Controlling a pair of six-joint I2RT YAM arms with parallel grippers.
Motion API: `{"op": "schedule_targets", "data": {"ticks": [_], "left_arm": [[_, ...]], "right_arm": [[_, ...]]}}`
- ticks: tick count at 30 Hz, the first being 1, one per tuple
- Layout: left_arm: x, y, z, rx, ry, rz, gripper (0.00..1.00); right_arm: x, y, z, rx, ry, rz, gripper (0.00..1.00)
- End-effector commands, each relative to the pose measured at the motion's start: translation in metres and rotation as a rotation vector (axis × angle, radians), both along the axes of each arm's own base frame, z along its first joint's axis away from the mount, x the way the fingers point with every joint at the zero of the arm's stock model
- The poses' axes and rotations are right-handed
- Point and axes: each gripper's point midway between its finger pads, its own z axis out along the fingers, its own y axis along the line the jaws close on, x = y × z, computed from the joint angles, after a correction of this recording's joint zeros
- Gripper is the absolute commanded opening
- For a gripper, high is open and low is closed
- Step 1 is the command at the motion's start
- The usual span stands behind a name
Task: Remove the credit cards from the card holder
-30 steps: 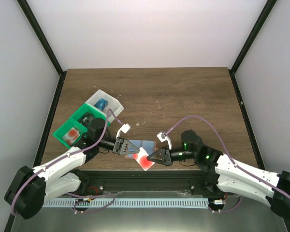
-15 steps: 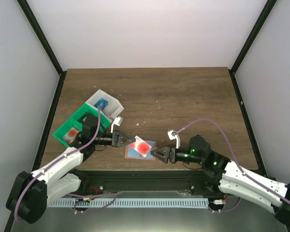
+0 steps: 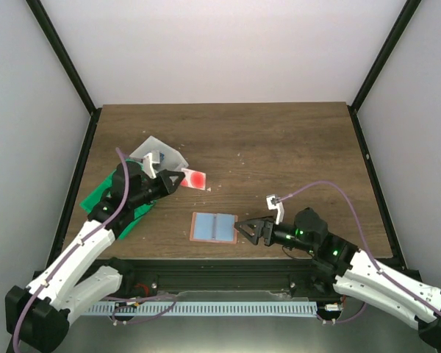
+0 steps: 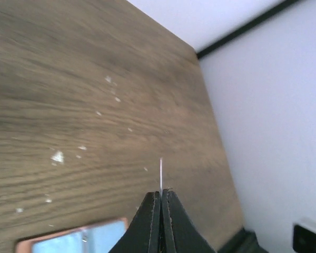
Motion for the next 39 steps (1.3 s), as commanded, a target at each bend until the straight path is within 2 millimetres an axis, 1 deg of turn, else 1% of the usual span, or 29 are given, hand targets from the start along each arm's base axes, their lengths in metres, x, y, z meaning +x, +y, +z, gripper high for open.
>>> {"op": "schedule_targets", "data": {"ticks": [1,2,4,6,9,12,16,23,26,32,34,39], "left_arm": [[0.018,0.049,-0.004,0.092,0.003,0.302,0.0],[0.019,0.057,-0.007,0.112,0.014,0.345,0.0],[0.02,0.084,-0.017,0.166,0.068,0.469,0.0],[0.016,0.104,-0.028,0.193,0.131,0.539,0.0],[0.009,0.13,-0.033,0.194,0.166,0.619,0.0],[0.005,0.15,-0.038,0.189,0.181,0.678,0.0],[0.001,0.182,-0.051,0.227,0.236,0.774,0.0],[-0.006,0.228,-0.056,0.298,0.277,0.966,0.0],[-0.012,0.25,-0.049,0.347,0.258,1.072,0.0],[-0.032,0.276,-0.049,0.424,0.265,1.226,0.0],[-0.032,0.281,-0.047,0.456,0.248,1.243,0.0],[-0.02,0.284,-0.038,0.519,0.175,1.206,0.0]], "right_arm": [[0.006,-0.004,0.008,-0.027,-0.059,-0.027,1.0],[0.005,-0.002,0.008,-0.034,-0.068,-0.016,1.0],[0.005,0.0,0.006,-0.053,-0.076,-0.001,1.0],[0.005,0.002,0.002,-0.067,-0.074,0.01,1.0],[0.003,0.005,-0.001,-0.069,-0.074,0.03,1.0],[0.003,0.007,-0.002,-0.076,-0.079,0.041,1.0],[0.004,0.01,0.002,-0.099,-0.102,0.053,1.0],[0.005,0.013,0.002,-0.122,-0.102,0.068,1.0],[0.003,0.014,0.002,-0.116,-0.095,0.08,1.0],[0.004,0.012,0.003,-0.135,-0.105,0.078,1.0],[0.002,0.013,0.005,-0.131,-0.11,0.088,1.0],[0.001,0.015,0.004,-0.137,-0.104,0.102,1.0]]}}
